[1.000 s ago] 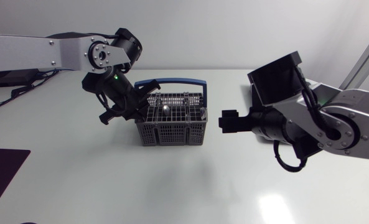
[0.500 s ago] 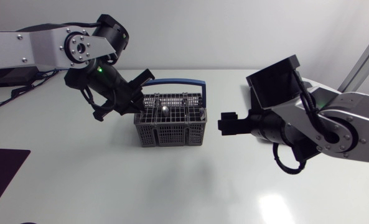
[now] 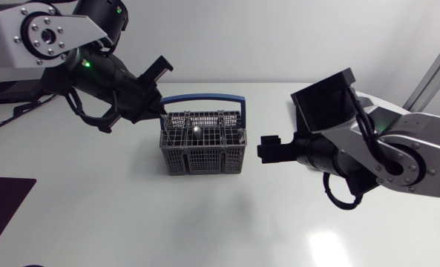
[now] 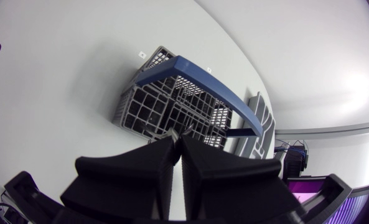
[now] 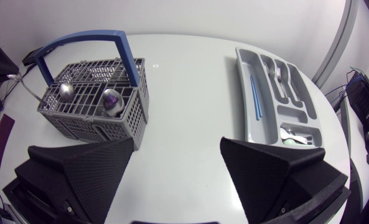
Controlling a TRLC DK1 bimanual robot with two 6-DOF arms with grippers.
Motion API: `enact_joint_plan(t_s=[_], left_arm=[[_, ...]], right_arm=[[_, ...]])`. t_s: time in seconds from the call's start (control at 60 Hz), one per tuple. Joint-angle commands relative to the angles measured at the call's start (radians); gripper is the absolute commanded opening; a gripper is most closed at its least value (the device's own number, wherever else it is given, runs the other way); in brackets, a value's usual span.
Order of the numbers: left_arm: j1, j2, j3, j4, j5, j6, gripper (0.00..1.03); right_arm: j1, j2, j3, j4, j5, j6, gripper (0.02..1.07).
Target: Unload the cutlery basket into the drawer organizer.
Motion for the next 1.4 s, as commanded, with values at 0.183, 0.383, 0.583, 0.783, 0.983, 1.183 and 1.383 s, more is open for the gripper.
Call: enact_joint_plan(t_s=[0.183,0.383,0.583,0.783,0.983,1.183,1.383], left_arm=[[0.000,-0.092,-0.041,0.007,0.036,-0.020,0.04],[-0.011,-0.158,-0.043,0.009,0.057,-0.016,0.04],[-0.044,-0.183,-0.045,0.006,0.089,-0.028,0.04],[-0.083,-0.127,-0.046,0.013,0.220,-0.040,0.04],[-0.100,-0.046,-0.025,0.027,0.366,-0.079,0.04],[-0.123,0.031,0.031,0.023,0.450,-0.126,0.04],[-0.130,0.069,0.061,0.015,0.484,-0.154,0.04]], right_arm=[[0.028,-0.086,-0.077,0.121,-0.009,-0.112,1.02],[0.028,-0.139,-0.068,0.107,-0.093,-0.213,1.02],[0.043,-0.200,-0.033,0.042,-0.169,-0.325,1.02],[0.073,-0.221,0.021,-0.030,-0.278,-0.384,1.02],[0.043,-0.228,0.012,-0.011,-0.437,-0.417,1.02],[0.005,-0.163,0.045,0.019,-0.578,-0.433,1.02],[0.004,-0.093,0.062,0.058,-0.638,-0.514,1.02]])
